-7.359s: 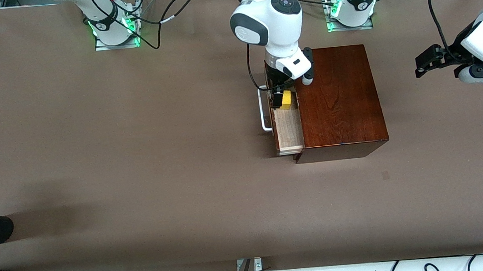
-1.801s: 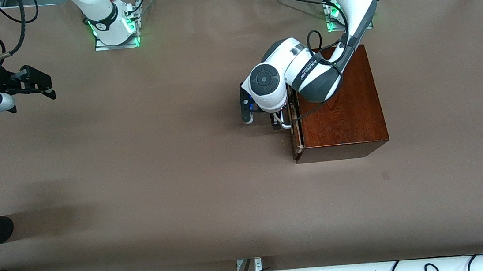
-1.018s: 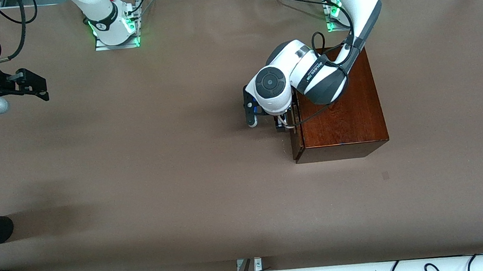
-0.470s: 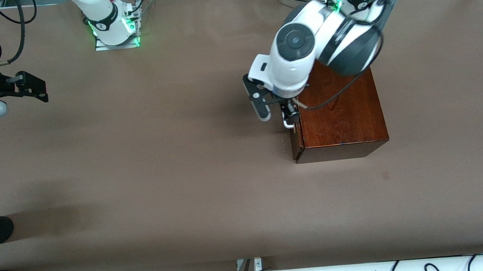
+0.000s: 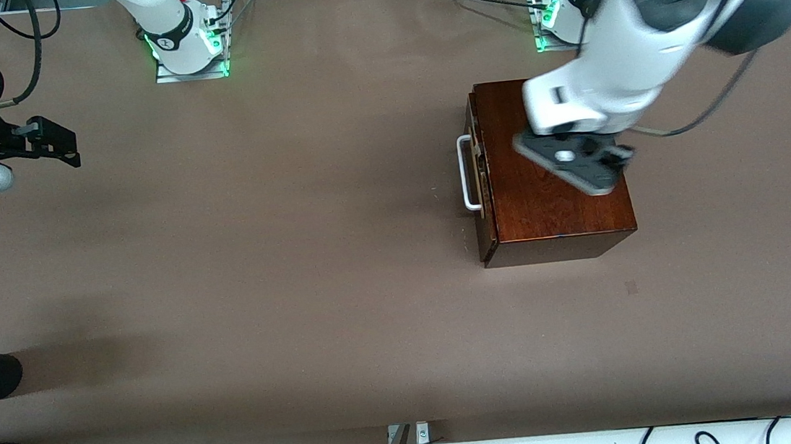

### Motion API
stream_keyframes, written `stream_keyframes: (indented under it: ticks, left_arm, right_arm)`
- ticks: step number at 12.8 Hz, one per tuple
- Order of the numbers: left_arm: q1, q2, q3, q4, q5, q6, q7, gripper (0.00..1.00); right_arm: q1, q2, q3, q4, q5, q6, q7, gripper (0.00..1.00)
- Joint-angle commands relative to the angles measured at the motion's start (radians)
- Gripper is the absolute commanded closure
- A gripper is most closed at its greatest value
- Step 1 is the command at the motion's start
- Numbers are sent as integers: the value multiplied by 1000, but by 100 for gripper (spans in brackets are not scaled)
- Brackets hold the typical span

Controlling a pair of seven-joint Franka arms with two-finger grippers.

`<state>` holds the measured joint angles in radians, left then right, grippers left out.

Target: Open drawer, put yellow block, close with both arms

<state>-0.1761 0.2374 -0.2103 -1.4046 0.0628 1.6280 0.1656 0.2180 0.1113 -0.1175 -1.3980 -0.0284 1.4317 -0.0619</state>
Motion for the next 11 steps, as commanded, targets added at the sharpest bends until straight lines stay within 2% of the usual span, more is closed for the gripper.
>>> stream_keyframes:
  ticks: [1,3,5,7,11]
  left_arm:
    - [10,-160,98,-146,-75,12,-209,0]
    - [84,-265,103,-250,-77,87,-291,0]
    - [104,-314,123,-304,-69,92,-285,0]
    - [104,-317,189,-310,-77,92,-203,0]
    - [98,-328,238,-310,-78,56,-187,0]
  right_arm:
    - [-5,-18,6,-12,16,-10,14,0]
    - [-5,-19,3,-12,22,-10,14,0]
    - [-5,-19,2,-13,22,-10,14,0]
    - [-5,-19,2,-12,22,-11,14,0]
    - [-5,-19,2,-13,22,-17,14,0]
